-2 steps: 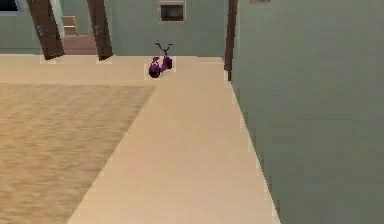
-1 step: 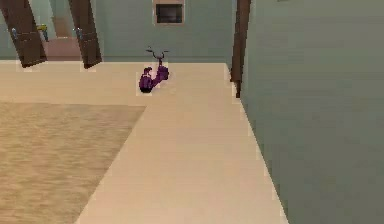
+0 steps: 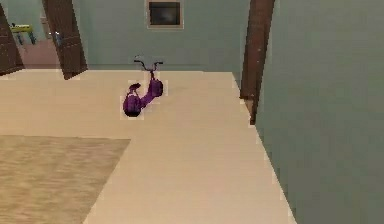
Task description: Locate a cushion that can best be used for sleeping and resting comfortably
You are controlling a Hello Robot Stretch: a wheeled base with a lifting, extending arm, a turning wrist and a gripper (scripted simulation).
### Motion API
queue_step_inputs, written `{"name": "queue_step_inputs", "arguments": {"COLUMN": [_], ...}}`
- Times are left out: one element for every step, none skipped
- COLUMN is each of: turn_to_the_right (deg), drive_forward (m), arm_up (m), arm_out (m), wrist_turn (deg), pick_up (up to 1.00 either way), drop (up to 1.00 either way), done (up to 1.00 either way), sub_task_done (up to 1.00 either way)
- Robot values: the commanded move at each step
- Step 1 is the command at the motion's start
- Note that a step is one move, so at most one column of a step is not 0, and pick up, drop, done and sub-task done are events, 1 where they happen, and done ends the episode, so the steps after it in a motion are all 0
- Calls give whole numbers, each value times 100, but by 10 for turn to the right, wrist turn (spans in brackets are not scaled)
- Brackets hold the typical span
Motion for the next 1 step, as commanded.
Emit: {"name": "queue_step_inputs", "arguments": {"turn_to_the_right": [30], "drive_forward": [0], "arm_up": [0], "arm_out": [0], "wrist_turn": [0], "pick_up": [0], "drop": [0], "done": [0], "sub_task_done": [0]}}
